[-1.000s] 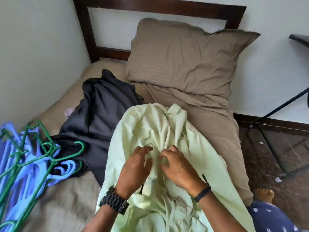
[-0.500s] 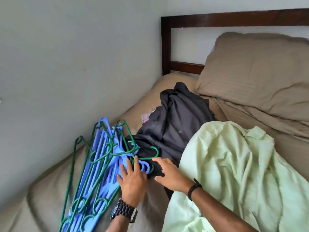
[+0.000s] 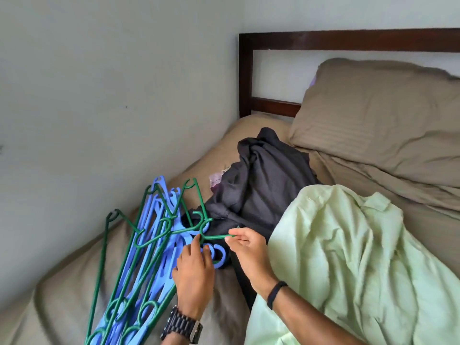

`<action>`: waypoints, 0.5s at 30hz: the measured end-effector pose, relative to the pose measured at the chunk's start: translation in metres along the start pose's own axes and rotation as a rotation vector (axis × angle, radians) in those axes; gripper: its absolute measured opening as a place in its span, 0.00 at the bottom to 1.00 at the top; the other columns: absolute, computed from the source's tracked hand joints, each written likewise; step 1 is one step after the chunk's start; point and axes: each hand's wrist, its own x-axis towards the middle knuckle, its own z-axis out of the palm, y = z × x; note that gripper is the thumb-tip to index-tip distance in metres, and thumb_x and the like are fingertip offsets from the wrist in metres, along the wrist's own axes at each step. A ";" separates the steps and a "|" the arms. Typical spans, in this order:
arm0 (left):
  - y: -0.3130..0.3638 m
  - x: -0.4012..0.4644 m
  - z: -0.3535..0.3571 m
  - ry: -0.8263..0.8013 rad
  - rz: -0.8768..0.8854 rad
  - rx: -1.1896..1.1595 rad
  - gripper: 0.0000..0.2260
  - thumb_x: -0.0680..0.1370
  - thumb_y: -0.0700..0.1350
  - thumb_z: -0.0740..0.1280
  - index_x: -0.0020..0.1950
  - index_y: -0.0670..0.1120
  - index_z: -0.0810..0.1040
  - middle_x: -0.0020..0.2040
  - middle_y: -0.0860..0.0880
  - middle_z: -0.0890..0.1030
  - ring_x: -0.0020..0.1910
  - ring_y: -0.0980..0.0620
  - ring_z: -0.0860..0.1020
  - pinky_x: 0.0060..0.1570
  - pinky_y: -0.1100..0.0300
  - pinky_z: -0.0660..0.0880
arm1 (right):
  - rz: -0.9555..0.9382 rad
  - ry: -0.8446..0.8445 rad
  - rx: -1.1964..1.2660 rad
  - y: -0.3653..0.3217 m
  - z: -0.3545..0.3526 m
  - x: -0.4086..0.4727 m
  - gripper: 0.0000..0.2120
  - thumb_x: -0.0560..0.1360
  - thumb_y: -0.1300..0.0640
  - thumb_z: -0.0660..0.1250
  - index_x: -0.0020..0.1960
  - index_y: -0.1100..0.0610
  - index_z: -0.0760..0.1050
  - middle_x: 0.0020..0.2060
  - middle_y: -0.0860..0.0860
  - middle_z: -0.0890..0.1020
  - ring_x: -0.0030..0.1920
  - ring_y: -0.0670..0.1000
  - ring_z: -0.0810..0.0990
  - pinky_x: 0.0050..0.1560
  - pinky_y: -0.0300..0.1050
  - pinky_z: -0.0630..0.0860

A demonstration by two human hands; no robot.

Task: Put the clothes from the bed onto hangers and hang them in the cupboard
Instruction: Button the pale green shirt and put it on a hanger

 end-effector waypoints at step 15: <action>-0.020 -0.008 -0.027 0.149 0.221 -0.113 0.17 0.73 0.30 0.64 0.60 0.40 0.76 0.50 0.43 0.77 0.48 0.39 0.77 0.42 0.51 0.72 | 0.220 -0.150 0.222 -0.033 0.009 -0.018 0.13 0.75 0.68 0.64 0.57 0.58 0.69 0.49 0.54 0.79 0.44 0.48 0.78 0.39 0.38 0.76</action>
